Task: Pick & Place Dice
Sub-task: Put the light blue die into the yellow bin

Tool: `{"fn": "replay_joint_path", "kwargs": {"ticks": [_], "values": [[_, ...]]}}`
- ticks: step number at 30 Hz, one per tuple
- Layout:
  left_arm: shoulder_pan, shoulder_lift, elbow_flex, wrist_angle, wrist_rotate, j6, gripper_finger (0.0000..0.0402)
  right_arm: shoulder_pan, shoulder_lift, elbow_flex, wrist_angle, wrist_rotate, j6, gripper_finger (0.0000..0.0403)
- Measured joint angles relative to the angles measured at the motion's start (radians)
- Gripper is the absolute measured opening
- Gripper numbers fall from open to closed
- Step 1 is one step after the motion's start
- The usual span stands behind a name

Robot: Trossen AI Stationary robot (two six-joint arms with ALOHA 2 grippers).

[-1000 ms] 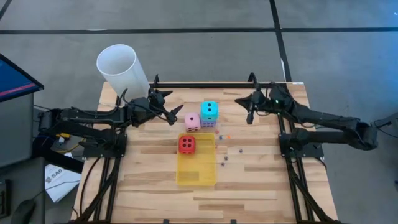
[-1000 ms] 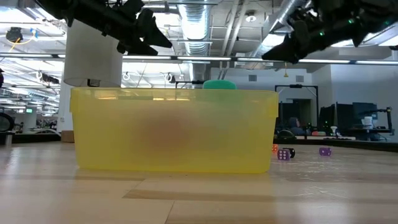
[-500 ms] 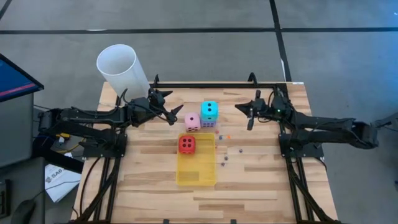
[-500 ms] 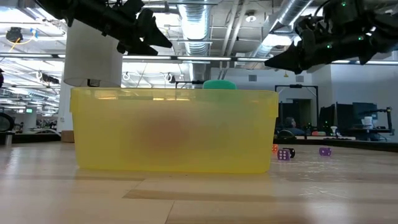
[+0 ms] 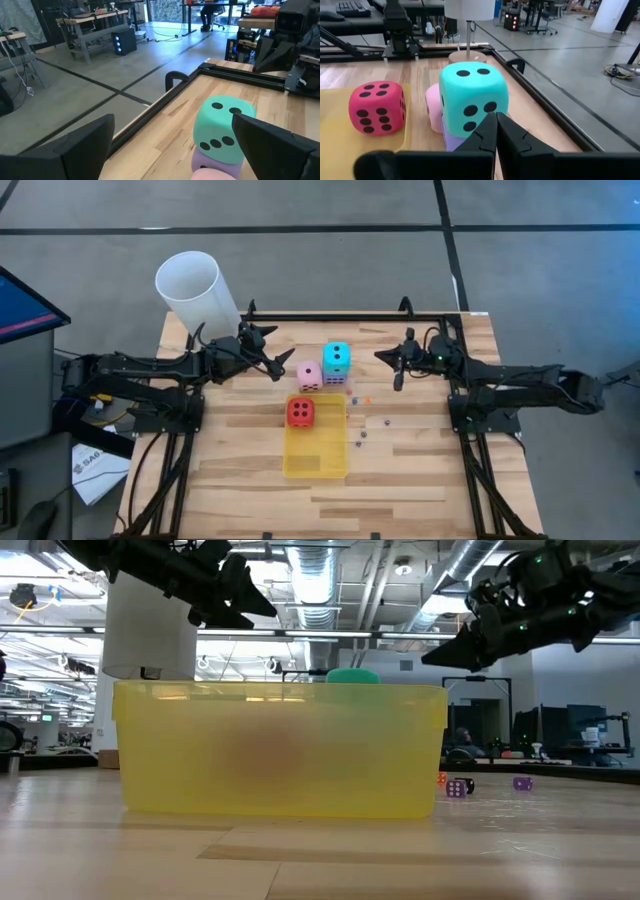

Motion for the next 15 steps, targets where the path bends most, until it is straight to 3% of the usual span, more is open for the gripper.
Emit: {"fn": "replay_joint_path", "kwargs": {"ticks": [15], "values": [[0.0, 0.0, 0.0, 0.0, 0.0, 0.0, 0.0392, -0.002, 0.003, 0.0, 0.03, 0.0, -0.016, 0.0]]}}
